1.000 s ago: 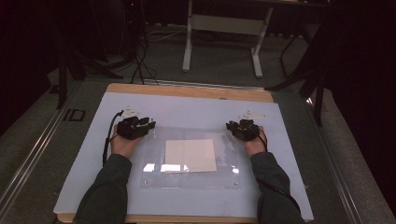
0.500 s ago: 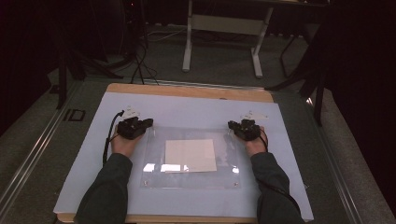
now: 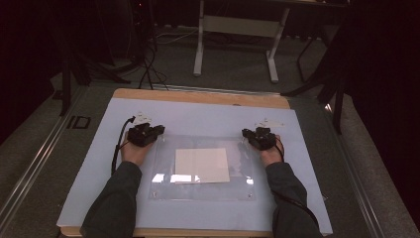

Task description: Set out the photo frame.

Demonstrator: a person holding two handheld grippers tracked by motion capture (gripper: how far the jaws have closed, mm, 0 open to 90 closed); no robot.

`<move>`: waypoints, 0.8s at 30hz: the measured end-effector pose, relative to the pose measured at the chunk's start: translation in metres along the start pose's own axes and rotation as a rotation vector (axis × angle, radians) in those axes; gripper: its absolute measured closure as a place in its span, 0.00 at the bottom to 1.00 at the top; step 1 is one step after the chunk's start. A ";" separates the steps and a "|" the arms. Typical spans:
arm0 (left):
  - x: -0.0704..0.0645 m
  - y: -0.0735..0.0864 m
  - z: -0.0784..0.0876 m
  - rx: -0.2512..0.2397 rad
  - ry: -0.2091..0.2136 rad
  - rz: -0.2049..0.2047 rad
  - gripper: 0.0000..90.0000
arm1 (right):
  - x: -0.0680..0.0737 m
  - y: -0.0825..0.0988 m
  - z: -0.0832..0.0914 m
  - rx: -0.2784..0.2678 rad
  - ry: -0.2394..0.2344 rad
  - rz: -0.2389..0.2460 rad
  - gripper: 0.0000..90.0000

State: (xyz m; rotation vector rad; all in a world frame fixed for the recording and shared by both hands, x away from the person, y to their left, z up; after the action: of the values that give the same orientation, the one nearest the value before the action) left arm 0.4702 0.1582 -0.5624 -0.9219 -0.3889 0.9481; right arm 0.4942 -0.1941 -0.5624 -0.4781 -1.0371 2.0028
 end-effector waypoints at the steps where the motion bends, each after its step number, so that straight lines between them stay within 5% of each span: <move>1: 0.000 0.000 -0.001 -0.004 0.005 0.000 0.93 | 0.000 0.000 0.000 0.000 -0.002 -0.004 0.95; 11: 0.002 0.000 -0.002 -0.027 0.040 0.036 0.92 | -0.001 0.000 0.000 0.013 -0.017 -0.018 0.95; 24: 0.005 -0.001 -0.004 0.019 0.073 0.082 0.92 | -0.004 -0.001 -0.001 0.030 -0.071 -0.074 0.94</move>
State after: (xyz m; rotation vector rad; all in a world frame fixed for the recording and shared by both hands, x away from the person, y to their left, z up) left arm 0.4765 0.1598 -0.5644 -0.9582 -0.2816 0.9889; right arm 0.4975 -0.1964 -0.5627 -0.3503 -1.0507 1.9792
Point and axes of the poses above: each handheld gripper's, and its own axes: z roughly backward along the jaws, y roughly out of its underside, x roughly to its left, the point moved 8 cm from there along -z, roughly forward along the jaws, and after that the axes turned 4 degrees about x, right-handed, at the moved point
